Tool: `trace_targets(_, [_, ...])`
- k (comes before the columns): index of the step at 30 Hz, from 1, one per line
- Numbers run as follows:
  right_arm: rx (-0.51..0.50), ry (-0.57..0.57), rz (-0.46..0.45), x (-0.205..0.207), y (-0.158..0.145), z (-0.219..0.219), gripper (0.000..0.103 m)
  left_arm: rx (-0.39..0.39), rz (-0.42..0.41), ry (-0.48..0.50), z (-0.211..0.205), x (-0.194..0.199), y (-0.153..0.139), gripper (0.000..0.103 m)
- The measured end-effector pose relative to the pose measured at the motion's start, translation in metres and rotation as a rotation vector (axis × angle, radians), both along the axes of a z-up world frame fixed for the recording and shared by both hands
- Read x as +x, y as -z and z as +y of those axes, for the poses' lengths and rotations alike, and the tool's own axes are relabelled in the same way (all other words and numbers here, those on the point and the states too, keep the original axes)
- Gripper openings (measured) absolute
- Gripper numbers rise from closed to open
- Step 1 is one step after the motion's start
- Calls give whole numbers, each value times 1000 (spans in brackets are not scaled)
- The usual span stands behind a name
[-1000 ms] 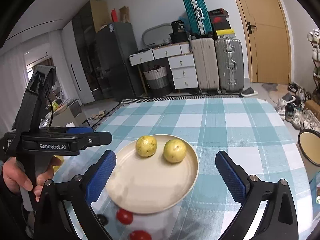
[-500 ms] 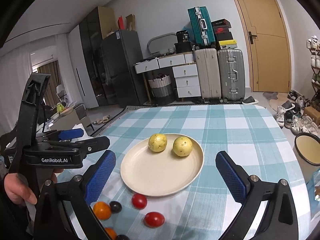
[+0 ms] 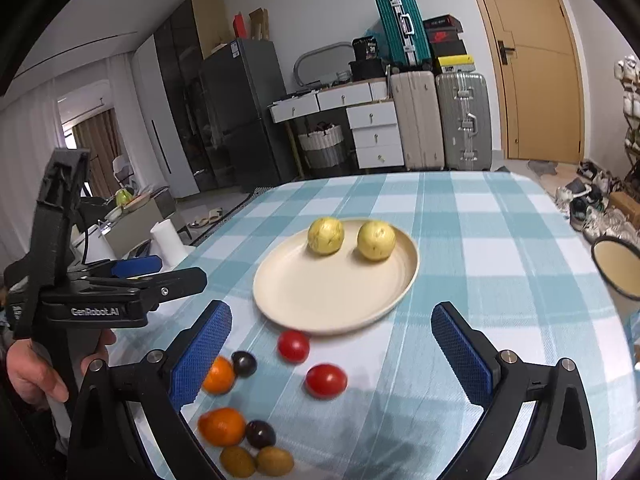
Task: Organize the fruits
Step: 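Grasp the orange with the left tool while the right tool grasps the other orange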
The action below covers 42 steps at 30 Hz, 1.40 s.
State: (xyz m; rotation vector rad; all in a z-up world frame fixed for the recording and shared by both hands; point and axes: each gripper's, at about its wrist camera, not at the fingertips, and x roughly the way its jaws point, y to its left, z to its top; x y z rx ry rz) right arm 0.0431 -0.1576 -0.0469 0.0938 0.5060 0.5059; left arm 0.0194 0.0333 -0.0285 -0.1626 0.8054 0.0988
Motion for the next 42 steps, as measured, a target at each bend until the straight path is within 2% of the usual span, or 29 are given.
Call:
trace_targets(7, [-25, -11, 35, -8, 15, 6, 102, -40, 63, 37, 3, -8, 27, 102])
trace_targets(13, [-30, -28, 50, -14, 22, 9, 102, -22, 140, 72, -6, -6, 48, 102])
trace_targets(16, [-40, -30, 54, -17, 24, 11, 102, -55, 153, 99, -9, -5, 54, 102])
trace_targets(20, [-31, -31, 67, -18, 26, 9, 102, -53, 170, 128, -16, -4, 59, 100])
trace_targets(23, [-29, -30, 76, -19, 28, 8, 102, -68, 180, 140, -18, -2, 62, 94])
trace_targets(25, [-26, -28, 81, -19, 30, 6, 102, -71, 187, 148, -19, -2, 63, 79])
trace_targets(29, [-25, -25, 84, -20, 30, 5, 102, -97, 183, 184, -20, -3, 64, 63])
trace_targets(31, [-25, -24, 86, -20, 30, 4, 102, -139, 177, 217, -20, -3, 63, 42])
trace_targets(32, [-24, -24, 86, -20, 30, 4, 102, -162, 176, 232, -19, -3, 62, 37])
trace_targets(42, [-21, -62, 97, -25, 26, 10, 102, -210, 165, 234, -9, -8, 59, 36])
